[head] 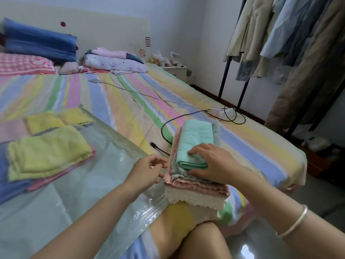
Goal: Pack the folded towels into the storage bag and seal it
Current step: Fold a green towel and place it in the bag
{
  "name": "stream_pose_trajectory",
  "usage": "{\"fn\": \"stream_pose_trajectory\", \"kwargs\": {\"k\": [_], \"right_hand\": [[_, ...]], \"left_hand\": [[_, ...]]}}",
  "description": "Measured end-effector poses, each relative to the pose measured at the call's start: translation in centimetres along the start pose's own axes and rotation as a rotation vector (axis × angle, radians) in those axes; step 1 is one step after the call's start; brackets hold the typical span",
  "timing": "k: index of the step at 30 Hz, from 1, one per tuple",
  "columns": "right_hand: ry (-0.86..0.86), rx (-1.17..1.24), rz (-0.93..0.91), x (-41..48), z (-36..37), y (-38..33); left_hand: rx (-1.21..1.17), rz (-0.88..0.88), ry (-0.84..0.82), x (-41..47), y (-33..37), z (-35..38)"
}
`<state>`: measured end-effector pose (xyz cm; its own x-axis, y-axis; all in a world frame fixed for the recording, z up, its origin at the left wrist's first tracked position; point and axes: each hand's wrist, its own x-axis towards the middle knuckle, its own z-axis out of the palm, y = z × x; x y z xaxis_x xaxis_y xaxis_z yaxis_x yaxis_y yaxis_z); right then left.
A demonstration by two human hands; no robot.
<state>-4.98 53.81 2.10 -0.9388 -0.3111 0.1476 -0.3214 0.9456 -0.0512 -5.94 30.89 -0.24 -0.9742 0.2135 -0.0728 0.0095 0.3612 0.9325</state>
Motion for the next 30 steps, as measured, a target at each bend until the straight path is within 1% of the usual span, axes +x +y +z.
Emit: {"fn": "stream_pose_trajectory", "kwargs": {"k": [3,6,8,10,14,17,19,21,24,26,27,30], "right_hand": [[-0.016,0.022,0.003,0.1,-0.3,0.4],[-0.024,-0.047,0.061,0.0,-0.1,0.3],[0.012,-0.107,0.092,-0.1,0.6,-0.1],[0.084,-0.114,0.106,-0.2,1.4,-0.4],[0.215,0.054,0.171,-0.3,1.0,-0.6],[0.285,0.202,0.193,-0.7,-1.0,-1.9],[0.328,0.388,0.185,-1.2,-2.7,-3.6],[0.31,0.692,0.189,-1.7,-4.2,-5.7],[0.186,1.161,0.29,-2.0,-5.2,-8.8],[0.1,1.445,0.413,-1.6,-4.7,-10.2],[0.05,1.554,0.475,-1.4,-4.2,-10.8],[-0.128,1.844,0.611,-0.7,-2.4,-12.7]], "left_hand": [[-0.004,0.001,-0.011,0.0,-0.1,0.2],[-0.007,0.006,-0.02,-0.3,-0.4,0.2],[-0.009,0.007,-0.015,-0.5,-0.4,0.2],[-0.003,0.013,-0.005,-0.7,-0.3,0.1],[0.005,0.037,0.039,-1.1,-0.1,-0.4],[-0.064,0.049,0.045,-1.5,0.1,-1.1],[-0.147,0.044,0.023,-1.8,0.2,-1.3],[-0.313,0.037,-0.046,-2.2,0.0,-1.6],[-0.686,-0.048,-0.238,-2.8,-0.6,-2.8],[-0.793,-0.067,-0.327,-3.6,-1.1,-3.6],[-0.819,-0.068,-0.325,-4.1,-1.5,-3.9],[-0.905,-0.111,-0.217,-5.6,-3.1,-5.0]]}}
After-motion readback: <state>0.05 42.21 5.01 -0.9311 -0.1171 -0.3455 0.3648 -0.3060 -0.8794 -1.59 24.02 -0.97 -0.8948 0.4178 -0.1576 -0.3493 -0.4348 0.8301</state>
